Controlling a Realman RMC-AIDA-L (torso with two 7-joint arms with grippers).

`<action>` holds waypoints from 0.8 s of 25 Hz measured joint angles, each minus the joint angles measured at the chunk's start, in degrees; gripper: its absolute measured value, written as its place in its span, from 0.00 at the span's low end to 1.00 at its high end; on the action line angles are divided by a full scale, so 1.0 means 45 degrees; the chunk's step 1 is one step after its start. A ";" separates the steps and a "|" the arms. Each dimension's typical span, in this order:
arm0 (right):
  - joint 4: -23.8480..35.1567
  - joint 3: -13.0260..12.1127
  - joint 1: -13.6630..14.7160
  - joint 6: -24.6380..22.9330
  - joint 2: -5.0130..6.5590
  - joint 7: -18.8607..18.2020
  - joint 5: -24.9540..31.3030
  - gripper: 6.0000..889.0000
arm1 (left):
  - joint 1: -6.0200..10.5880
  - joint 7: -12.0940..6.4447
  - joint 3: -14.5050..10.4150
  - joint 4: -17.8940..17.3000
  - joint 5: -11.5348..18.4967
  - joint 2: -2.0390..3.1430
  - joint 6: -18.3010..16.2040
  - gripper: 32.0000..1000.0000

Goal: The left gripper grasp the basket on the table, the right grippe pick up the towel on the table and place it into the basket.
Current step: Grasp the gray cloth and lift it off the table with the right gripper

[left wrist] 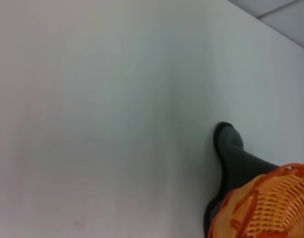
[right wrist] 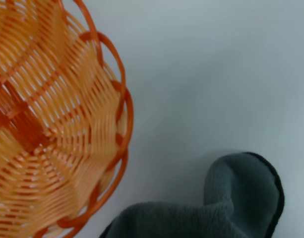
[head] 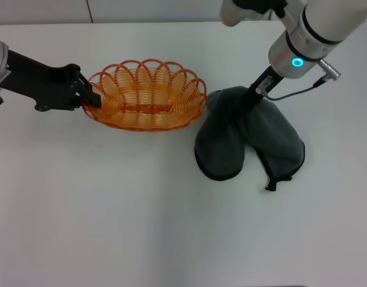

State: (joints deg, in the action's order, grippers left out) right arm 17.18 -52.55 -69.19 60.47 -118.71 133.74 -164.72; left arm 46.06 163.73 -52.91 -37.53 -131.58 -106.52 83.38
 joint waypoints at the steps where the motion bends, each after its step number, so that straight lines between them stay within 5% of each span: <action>1: -0.0081 -0.0018 0.0013 -0.0125 -0.0002 -0.0042 0.0000 0.96 | 0.0000 -0.0005 0.0000 0.0000 0.0000 0.0001 -0.0006 0.08; 20: -0.0460 -0.0082 0.0024 -0.0607 -0.0006 -0.0369 -0.0088 0.96 | -0.0002 -0.0018 0.0000 -0.0020 0.0000 0.0001 -0.0114 0.08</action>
State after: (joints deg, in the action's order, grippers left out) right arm 15.11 -52.91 -69.08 57.74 -118.74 132.08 -165.12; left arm 46.05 163.65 -52.91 -37.62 -131.57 -106.52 82.87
